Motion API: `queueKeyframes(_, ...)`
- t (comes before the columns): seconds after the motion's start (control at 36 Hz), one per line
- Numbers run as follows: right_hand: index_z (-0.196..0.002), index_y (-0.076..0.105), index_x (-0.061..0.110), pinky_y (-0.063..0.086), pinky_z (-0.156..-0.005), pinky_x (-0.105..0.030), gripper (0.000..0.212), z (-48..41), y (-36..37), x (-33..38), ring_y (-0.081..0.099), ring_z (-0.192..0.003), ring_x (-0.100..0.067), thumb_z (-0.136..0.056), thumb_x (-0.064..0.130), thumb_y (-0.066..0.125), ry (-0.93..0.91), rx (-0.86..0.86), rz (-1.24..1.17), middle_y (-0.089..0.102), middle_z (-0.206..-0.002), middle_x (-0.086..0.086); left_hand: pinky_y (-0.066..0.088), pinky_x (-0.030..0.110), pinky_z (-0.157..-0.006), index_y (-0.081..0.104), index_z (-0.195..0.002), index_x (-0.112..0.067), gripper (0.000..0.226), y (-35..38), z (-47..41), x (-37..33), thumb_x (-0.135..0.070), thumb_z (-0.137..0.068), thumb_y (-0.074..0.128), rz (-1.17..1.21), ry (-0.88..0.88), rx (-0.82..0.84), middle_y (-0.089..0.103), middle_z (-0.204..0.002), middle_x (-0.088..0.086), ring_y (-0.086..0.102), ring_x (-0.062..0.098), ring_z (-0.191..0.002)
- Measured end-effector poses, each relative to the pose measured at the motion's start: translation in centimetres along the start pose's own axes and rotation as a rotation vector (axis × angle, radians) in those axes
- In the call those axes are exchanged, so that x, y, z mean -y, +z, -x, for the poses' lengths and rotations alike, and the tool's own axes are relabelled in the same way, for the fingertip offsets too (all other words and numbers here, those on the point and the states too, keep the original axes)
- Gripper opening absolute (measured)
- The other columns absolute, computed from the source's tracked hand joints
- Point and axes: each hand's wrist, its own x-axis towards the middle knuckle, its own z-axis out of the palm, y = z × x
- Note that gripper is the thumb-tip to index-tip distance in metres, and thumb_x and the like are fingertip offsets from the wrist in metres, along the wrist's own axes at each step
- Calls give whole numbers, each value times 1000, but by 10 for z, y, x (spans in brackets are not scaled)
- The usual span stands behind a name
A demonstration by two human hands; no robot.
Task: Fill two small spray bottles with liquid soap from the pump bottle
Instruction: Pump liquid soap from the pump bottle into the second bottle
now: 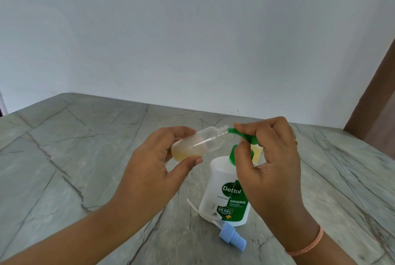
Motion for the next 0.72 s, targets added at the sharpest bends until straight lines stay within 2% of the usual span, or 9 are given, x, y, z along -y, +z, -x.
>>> queueKeyframes(0.19, -84, 65, 7, 35, -67, -13, 22, 7, 8, 1, 46, -75, -19, -77, 14, 45, 6, -52, -32, 46, -82, 3, 43, 1, -78, 51, -102, -47, 38, -1, 0, 2, -40, -68, 67, -33, 3, 0, 57, -102, -27, 56, -5, -99)
queueKeyframes(0.47, -88, 65, 12, 38, -66, -18, 24, -2, -3, 0, 49, -79, -18, -78, 20, 45, 6, 29, 14, 49, -84, 3, 42, 0, -78, 52, -102, -47, 37, -1, -1, -1, -40, -69, 66, 0, 12, 5, 56, -104, -28, 56, -8, -98)
queueKeyframes(0.61, -88, 65, 10, 39, -65, -19, 24, 0, 0, 0, 49, -78, -19, -79, 20, 45, 5, 15, 15, 49, -83, 2, 43, 1, -79, 52, -104, -49, 36, 0, 0, -1, -45, -69, 63, -4, 19, 4, 55, -108, -30, 55, -9, -99)
queueKeyframes(0.72, -87, 65, 8, 36, -66, -18, 23, 4, 5, -1, 46, -78, -18, -79, 17, 45, -1, -34, 5, 46, -83, 3, 42, 0, -79, 50, -108, -48, 39, 0, 0, 0, -46, -70, 61, -35, 37, -2, 54, -104, -30, 54, -9, -100)
